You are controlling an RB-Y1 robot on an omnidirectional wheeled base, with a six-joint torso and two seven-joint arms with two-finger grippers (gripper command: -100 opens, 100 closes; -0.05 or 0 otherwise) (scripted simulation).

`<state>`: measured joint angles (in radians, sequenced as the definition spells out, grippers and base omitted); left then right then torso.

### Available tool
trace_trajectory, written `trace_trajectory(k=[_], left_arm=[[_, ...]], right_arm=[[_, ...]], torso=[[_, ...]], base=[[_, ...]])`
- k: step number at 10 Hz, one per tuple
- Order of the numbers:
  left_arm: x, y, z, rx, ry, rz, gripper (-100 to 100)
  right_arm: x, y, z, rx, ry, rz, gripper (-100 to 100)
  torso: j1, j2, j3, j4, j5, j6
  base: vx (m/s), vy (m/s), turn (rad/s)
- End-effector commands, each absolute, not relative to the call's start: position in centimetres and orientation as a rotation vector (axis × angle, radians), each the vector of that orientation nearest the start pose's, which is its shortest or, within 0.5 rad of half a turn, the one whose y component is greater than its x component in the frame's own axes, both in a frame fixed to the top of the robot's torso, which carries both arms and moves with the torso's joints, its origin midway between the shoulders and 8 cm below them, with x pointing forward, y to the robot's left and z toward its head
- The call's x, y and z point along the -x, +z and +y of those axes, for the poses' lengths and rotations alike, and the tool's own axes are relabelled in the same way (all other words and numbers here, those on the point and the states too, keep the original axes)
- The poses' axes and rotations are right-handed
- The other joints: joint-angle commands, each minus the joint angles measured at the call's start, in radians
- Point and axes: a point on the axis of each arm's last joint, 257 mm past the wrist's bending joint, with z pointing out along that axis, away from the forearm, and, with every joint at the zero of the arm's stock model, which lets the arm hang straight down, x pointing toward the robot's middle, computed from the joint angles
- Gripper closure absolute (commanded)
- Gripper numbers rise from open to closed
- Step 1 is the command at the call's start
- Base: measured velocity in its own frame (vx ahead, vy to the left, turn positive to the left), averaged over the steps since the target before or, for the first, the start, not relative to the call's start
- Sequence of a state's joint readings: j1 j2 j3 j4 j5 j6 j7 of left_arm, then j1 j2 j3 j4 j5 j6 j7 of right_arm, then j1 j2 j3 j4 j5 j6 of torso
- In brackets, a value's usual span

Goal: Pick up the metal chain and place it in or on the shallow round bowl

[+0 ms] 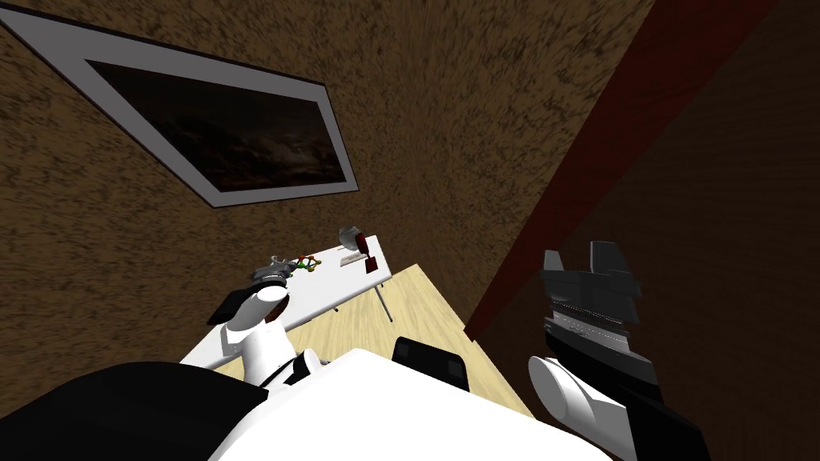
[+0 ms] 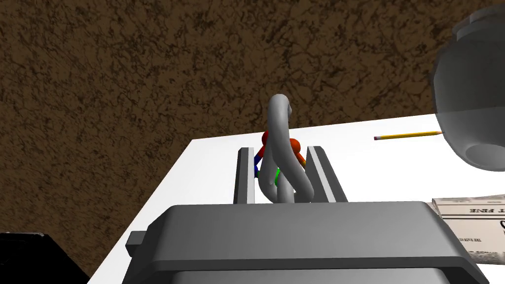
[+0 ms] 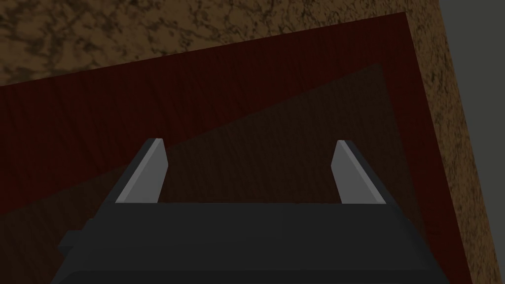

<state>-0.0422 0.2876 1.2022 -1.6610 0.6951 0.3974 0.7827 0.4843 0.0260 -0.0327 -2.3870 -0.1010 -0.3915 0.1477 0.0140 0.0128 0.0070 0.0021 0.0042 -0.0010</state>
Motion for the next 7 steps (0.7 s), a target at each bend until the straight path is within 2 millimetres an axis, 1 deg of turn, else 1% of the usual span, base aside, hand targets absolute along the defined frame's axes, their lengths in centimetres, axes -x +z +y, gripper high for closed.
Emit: trace_trajectory(k=[1, 4, 7], left_arm=[[-26.9, -12.5, 75.8, 1.706, -1.499, -0.622, 100], [-26.7, -16.1, 74.4, 1.819, -1.442, -0.607, 100], [-26.4, -19.0, 73.1, 1.908, -1.395, -0.596, 100]], right_arm=[[-33.6, 5.7, -29.9, -0.668, 1.21, 0.562, 0], [-33.6, 5.7, -29.9, -0.668, 1.211, 0.562, 0], [-33.6, 5.7, -29.9, -0.668, 1.21, 0.562, 0]], torso=[[0.0, 0.0, 0.0, 0.0, 0.0, 0.0], [0.0, 0.003, 0.002, 0.001, 0.0, 0.0], [-0.001, 0.0, 0.0, 0.0, 0.0, 0.001]], base=[[-0.171, 0.185, -0.019], [-0.185, 0.15, -0.015], [-0.133, 0.133, -0.018]])
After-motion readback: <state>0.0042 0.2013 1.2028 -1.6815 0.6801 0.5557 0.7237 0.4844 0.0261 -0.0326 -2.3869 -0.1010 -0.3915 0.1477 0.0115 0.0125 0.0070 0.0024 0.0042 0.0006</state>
